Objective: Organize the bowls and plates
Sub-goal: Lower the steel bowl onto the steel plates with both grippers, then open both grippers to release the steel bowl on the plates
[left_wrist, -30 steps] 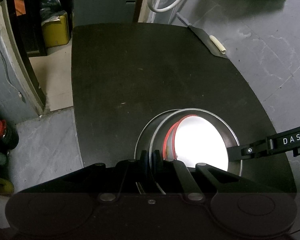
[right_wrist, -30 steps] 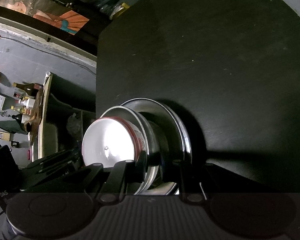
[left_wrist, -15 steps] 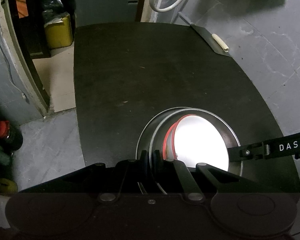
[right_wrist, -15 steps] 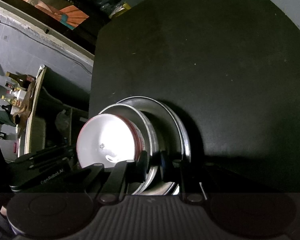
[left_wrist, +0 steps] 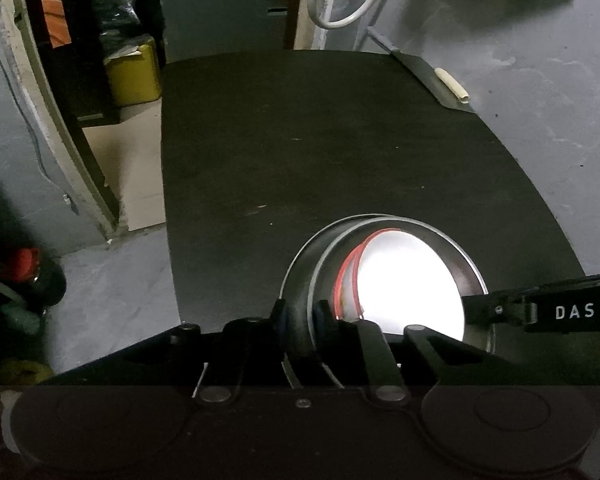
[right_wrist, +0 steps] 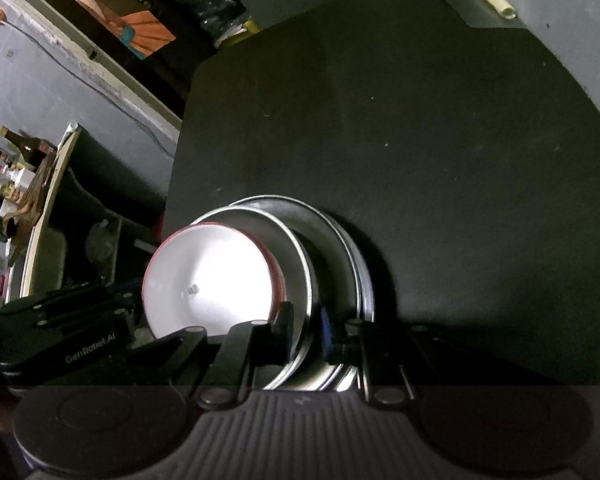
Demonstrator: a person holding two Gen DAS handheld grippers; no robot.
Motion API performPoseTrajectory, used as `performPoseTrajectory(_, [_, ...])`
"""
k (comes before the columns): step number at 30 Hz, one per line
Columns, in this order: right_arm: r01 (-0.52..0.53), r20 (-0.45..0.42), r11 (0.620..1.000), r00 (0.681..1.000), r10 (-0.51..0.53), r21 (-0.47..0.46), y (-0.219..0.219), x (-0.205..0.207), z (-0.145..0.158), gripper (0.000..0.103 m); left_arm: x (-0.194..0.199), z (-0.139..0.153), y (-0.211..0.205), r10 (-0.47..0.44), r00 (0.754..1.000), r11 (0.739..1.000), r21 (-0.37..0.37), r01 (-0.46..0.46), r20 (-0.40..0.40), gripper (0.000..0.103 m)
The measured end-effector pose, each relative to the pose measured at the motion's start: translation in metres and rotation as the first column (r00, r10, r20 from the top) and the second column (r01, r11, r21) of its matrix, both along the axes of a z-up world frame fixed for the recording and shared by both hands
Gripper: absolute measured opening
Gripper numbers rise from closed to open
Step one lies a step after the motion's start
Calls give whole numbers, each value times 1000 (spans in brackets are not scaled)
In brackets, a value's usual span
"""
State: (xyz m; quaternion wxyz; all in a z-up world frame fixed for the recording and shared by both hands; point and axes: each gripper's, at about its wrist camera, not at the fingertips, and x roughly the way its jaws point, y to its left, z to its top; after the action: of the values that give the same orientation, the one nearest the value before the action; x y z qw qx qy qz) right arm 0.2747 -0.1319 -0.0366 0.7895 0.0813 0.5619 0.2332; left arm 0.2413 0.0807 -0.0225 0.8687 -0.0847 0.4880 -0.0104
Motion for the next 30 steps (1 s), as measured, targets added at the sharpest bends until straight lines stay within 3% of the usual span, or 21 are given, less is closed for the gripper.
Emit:
performPoseTrajectory(7, [18, 32, 999, 999, -17, -26, -1, -4, 1, 29, -3, 2, 1, 16, 1000, 1000, 19, -16, -3, 27])
performPoseTrajectory(13, [36, 46, 999, 998, -34, -24, -4, -8, 0, 33, -4, 3, 2, 37, 999, 998, 49, -37, -1, 42])
performPoseTrajectory(16, [49, 68, 998, 997, -46, -41, -5, -11, 2, 52, -6, 4, 2, 41, 999, 997, 67, -41, 4, 50])
performPoseTrajectory(21, [57, 89, 996, 995, -51, -62, -8, -14, 4, 55, -8, 6, 4, 51, 999, 995, 88, -52, 16, 64])
performPoseTrajectory(24, [54, 102, 996, 994, -47, -69, -7, -17, 6, 57, -9, 7, 3, 51, 998, 994, 97, -53, 23, 67])
performPoseTrajectory(26, [47, 101, 998, 994, -41, -52, -7, -18, 7, 69, -9, 7, 1, 49, 998, 992, 112, -52, 26, 69])
performPoseTrajectory(30, [20, 110, 999, 994, -14, -50, -1, -22, 9, 69, -10, 9, -1, 45, 998, 990, 132, -49, 32, 72])
